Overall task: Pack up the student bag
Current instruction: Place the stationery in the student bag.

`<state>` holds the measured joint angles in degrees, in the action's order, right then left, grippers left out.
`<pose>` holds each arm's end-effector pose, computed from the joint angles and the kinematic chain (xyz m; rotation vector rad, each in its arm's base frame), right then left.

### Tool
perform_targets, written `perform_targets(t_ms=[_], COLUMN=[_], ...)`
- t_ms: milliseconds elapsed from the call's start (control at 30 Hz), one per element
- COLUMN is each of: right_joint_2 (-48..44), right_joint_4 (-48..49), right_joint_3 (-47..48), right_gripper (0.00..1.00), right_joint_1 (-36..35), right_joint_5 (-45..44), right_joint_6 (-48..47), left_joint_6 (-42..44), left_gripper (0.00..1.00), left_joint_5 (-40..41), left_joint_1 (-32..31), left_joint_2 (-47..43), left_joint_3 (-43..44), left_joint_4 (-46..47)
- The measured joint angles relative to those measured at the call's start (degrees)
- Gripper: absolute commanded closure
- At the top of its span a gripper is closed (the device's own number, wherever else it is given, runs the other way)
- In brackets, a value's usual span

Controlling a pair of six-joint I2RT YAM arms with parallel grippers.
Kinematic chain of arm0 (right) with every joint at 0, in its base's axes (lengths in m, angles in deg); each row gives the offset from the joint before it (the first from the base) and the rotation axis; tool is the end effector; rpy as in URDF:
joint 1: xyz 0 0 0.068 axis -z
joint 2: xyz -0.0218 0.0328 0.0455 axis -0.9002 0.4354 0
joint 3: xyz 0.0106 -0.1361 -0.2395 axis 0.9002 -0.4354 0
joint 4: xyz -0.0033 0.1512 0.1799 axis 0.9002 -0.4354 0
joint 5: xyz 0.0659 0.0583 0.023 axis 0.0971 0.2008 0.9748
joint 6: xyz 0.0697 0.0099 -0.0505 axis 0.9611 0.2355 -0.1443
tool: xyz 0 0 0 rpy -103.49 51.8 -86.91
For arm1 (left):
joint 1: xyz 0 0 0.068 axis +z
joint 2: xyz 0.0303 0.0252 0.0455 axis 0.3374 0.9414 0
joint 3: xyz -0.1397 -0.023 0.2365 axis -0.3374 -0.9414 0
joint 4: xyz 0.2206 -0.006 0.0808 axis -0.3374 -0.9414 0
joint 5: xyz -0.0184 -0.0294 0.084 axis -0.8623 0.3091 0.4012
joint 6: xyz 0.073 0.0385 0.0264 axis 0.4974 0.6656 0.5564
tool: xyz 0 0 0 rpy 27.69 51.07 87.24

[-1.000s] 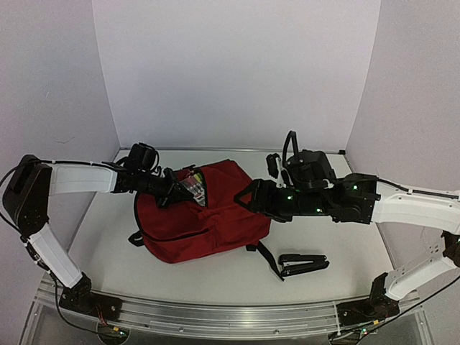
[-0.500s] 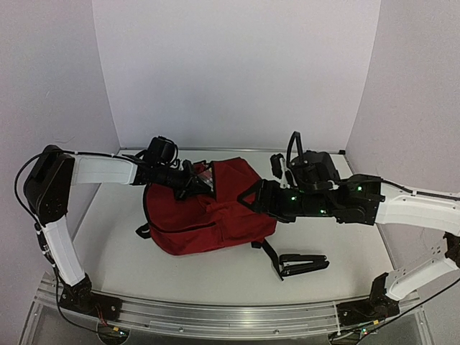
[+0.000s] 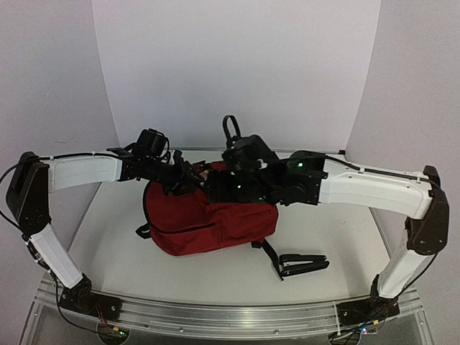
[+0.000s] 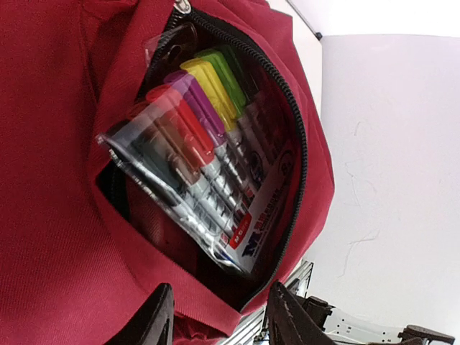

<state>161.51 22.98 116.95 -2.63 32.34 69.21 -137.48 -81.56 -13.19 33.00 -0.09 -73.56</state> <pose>0.1783 0.3581 0.3285 -0.3111 2.2219 0.7560 0.2925 -0.2334 0.2413 -0.2064 2.5591 -1.2960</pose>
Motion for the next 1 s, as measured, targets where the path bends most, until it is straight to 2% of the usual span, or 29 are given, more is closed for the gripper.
perform_targets(t_ms=[233, 400, 600, 767, 833, 867, 933, 1000], right_joint_2=[14.13, 22.13, 28.78, 33.58, 35.07, 35.71, 36.67, 36.98], right_joint_4=[-4.78, -7.61, -9.51, -10.03, -10.29, -10.48, -10.88, -10.95], right_joint_3=[9.39, 18.75, 27.37, 31.59, 32.43, 32.78, 33.37, 33.81], right_gripper=[0.13, 0.13, 0.15, 0.23, 0.33, 0.41, 0.65, 0.83], right_joint_1=[-0.33, -0.11, 1.28, 4.04, 5.24, 5.75, 6.73, 7.47], right_joint_5=[-9.68, -15.77, -19.03, -19.48, -19.59, -19.64, -19.79, -19.84], right_joint_6=[-4.63, -6.90, -8.62, -9.78, -10.19, -10.38, -11.36, -12.06], left_joint_6=[2.30, 2.97, 3.14, 2.56, 2.07, 1.94, 1.89, 1.92], left_gripper=[0.48, 0.46, 0.46, 0.45, 0.45, 0.45, 0.45, 0.45], left_joint_5=[2.75, 4.51, 6.46, 7.92, 8.26, 8.39, 8.64, 8.69], left_joint_1=[2.55, 4.49, 4.57, 4.57, 4.57, 4.57, 4.57, 4.57], left_joint_2=[-8.25, -12.55, -18.20, -22.83, -24.86, -25.78, -27.31, -28.34], left_joint_3=[-4.54, -7.25, -10.02, -12.37, -13.37, -13.78, -14.21, -14.28], left_joint_4=[-4.75, -7.57, -9.34, -10.71, -11.43, -11.68, -12.24, -12.80])
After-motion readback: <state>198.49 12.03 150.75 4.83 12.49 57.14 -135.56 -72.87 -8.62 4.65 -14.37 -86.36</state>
